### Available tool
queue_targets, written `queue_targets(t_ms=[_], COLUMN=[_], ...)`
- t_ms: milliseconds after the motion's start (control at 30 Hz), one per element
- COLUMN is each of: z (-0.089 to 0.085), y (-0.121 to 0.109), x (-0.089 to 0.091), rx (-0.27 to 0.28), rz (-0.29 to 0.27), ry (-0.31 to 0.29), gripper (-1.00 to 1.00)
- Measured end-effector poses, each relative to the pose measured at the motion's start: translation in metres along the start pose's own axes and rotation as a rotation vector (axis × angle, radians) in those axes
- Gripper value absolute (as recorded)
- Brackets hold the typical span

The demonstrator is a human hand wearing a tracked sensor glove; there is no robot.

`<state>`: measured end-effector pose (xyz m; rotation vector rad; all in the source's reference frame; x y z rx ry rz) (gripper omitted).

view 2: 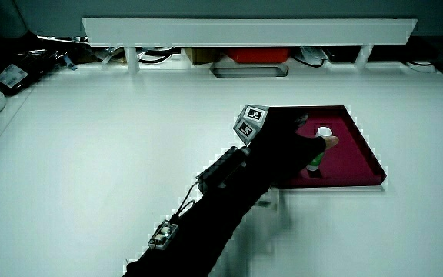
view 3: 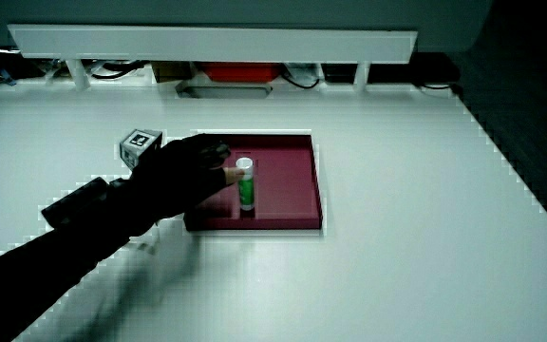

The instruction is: Place glue stick

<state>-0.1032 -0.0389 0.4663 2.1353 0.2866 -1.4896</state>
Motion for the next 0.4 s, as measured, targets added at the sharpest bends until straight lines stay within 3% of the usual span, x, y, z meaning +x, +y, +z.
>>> queue_targets(t_ms=[67,133,233,300,400], z=[0.008,0.016,0.03,0.04,0.053], y=[-0.003,-0.004,-0.012,-0.018,-0.024], x=[0.008,0.015,0.03,0.04,0.049], rx=[-0.043,-0.072,-0.122,-0.122,-0.133], rz=[0.001,-0.043,-0.014,-0.023,-0.037], ry=[0.033,0.017,-0.028,0.005,0.005], gripper=[-1.0,-1.0,-1.0,-1.0,-1.0])
